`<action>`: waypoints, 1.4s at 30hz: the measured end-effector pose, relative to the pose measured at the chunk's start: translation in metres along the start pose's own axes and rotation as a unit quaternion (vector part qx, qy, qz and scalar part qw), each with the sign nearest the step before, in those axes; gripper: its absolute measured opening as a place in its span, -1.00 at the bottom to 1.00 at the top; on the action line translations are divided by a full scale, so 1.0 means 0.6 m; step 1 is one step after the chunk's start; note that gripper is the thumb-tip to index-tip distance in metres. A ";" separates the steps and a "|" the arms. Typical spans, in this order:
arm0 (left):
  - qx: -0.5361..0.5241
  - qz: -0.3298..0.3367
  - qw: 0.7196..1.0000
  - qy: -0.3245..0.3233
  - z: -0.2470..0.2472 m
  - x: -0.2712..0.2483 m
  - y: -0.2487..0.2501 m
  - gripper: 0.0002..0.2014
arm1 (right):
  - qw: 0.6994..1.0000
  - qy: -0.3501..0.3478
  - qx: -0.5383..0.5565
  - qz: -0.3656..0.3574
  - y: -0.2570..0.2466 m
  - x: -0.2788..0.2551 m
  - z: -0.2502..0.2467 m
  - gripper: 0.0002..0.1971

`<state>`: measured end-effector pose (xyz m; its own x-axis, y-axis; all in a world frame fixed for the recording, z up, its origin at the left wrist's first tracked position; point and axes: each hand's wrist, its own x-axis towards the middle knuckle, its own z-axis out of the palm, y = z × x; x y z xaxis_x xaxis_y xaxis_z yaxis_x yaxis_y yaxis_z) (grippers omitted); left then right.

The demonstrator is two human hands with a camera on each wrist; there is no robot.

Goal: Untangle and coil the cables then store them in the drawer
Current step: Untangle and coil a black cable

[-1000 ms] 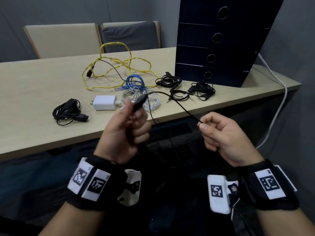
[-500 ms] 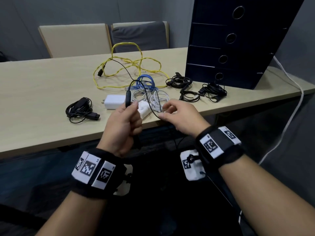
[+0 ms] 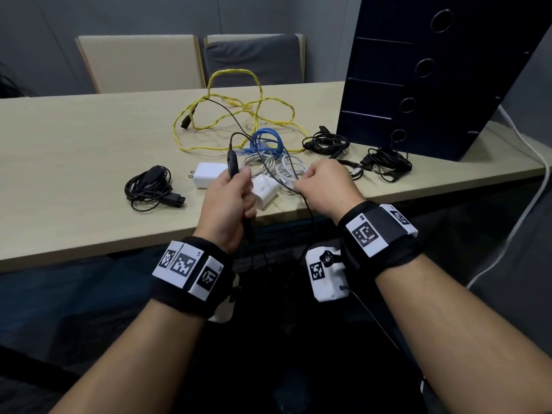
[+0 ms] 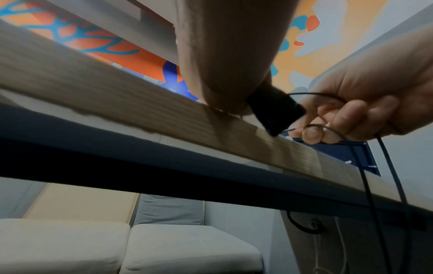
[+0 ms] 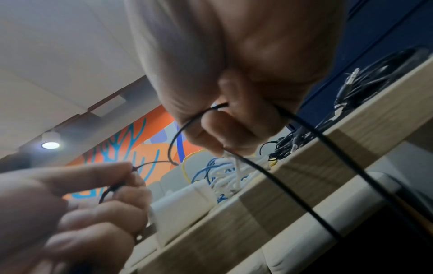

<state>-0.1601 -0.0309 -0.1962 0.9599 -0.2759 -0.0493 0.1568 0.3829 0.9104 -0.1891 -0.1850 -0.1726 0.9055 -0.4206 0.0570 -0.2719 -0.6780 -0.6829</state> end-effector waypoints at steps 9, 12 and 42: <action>0.098 0.024 0.994 0.041 0.006 0.006 -0.005 -0.86 | 0.885 0.051 0.439 -0.145 -0.015 -0.012 -0.023 -0.79; 0.107 0.022 0.993 0.044 0.003 0.007 -0.007 -0.85 | 0.842 0.081 0.504 -0.176 -0.018 -0.017 -0.033 -0.80; 0.018 0.107 0.993 -0.052 -0.023 -0.011 0.106 -0.73 | 0.966 -0.102 0.174 -0.164 -0.103 0.009 -0.005 -0.81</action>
<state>-0.1533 0.0077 -0.1435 0.9412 -0.2817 0.1867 -0.0576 0.4105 0.9100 -0.1685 -0.1470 -0.1281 0.9794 -0.0662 0.1906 0.1334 -0.4960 -0.8580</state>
